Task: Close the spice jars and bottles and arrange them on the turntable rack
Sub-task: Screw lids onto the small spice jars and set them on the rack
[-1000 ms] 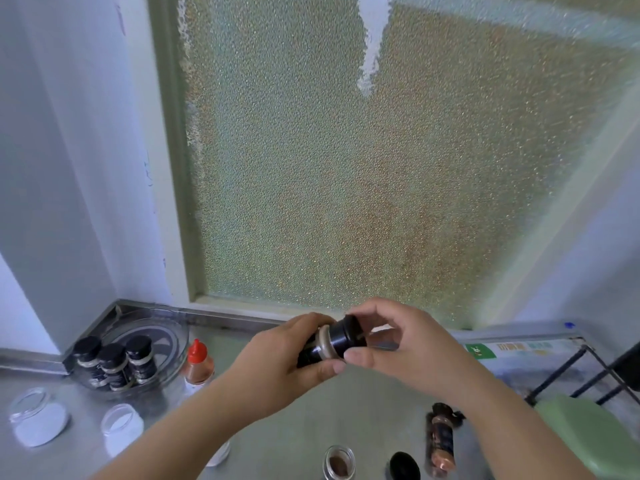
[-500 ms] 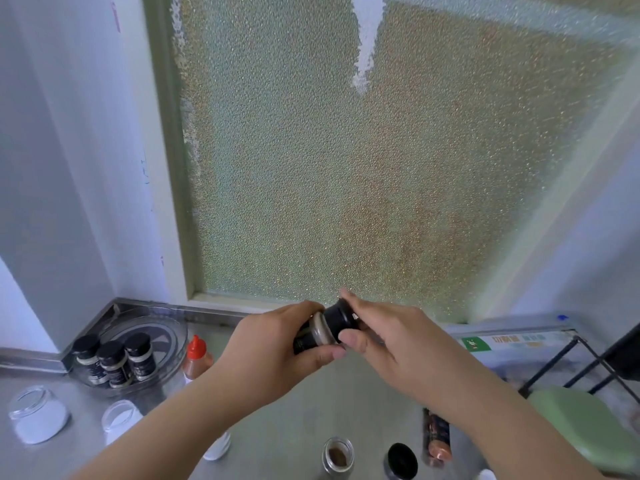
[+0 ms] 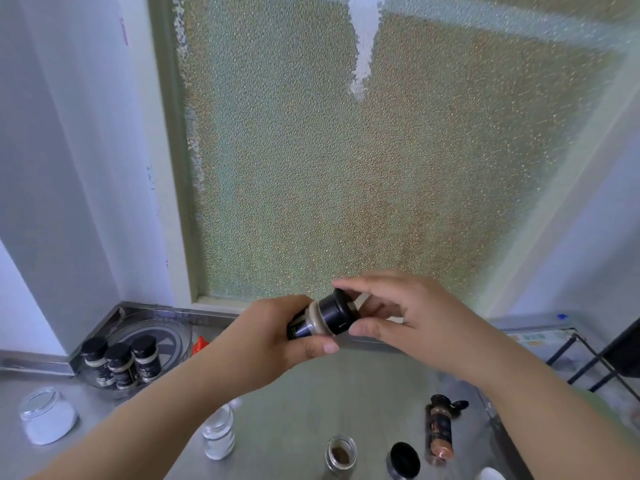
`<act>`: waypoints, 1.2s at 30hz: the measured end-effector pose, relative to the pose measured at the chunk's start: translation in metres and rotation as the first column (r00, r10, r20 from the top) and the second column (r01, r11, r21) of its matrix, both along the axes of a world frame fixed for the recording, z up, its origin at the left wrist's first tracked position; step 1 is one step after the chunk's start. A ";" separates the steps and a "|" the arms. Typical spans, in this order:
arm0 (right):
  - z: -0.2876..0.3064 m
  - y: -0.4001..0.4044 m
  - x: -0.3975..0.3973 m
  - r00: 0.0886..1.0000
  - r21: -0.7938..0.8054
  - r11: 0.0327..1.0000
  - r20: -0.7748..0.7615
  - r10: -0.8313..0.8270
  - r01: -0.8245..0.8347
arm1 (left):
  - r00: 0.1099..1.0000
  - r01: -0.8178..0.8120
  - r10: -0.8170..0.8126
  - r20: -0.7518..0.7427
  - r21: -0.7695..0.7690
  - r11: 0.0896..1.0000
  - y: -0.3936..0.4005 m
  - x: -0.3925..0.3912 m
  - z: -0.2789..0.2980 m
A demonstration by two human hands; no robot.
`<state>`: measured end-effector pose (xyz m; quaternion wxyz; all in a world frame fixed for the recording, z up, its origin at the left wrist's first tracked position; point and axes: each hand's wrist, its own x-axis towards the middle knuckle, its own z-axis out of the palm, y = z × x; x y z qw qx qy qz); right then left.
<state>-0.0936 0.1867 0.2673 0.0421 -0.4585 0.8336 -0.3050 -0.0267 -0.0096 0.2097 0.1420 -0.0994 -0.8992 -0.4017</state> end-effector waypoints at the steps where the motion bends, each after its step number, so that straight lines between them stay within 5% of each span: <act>1: 0.001 0.000 0.002 1.000 0.015 1.000 -0.003 -0.014 0.015 | 0.999 -0.030 0.026 -0.040 -0.097 0.995 0.001 0.001 0.000; 4: -0.005 -0.004 0.007 0.995 -0.005 0.998 0.084 -0.059 0.060 | 0.982 -0.111 0.047 -0.185 -0.351 0.930 0.003 0.004 -0.001; 6: -0.011 -0.006 0.009 0.985 -0.015 0.990 0.097 -0.139 0.141 | 0.974 -0.120 0.036 -0.224 -0.374 0.920 0.006 0.005 0.000; 12: 0.006 0.008 0.006 0.978 0.056 0.998 0.207 0.025 -0.037 | 0.988 -0.123 0.098 -0.115 -0.233 0.965 0.004 0.006 -0.002; 15: 0.004 0.003 0.008 0.996 0.047 0.999 0.087 -0.028 0.024 | 0.989 -0.118 0.094 -0.112 -0.236 0.965 0.003 0.008 -0.004; 22: 0.001 -0.002 0.008 0.983 0.057 0.998 0.185 -0.005 -0.006 | 0.991 -0.126 0.120 -0.053 -0.152 0.980 0.002 0.009 -0.010; 33: -0.014 -0.023 0.005 0.998 0.110 0.992 0.008 0.060 -0.060 | 0.980 -0.188 0.160 -0.118 -0.299 0.936 -0.013 0.016 -0.019; 36: -0.023 -0.036 0.005 1.000 0.022 0.999 0.004 0.027 -0.027 | 0.989 -0.145 0.145 -0.010 -0.127 0.981 -0.021 0.014 -0.027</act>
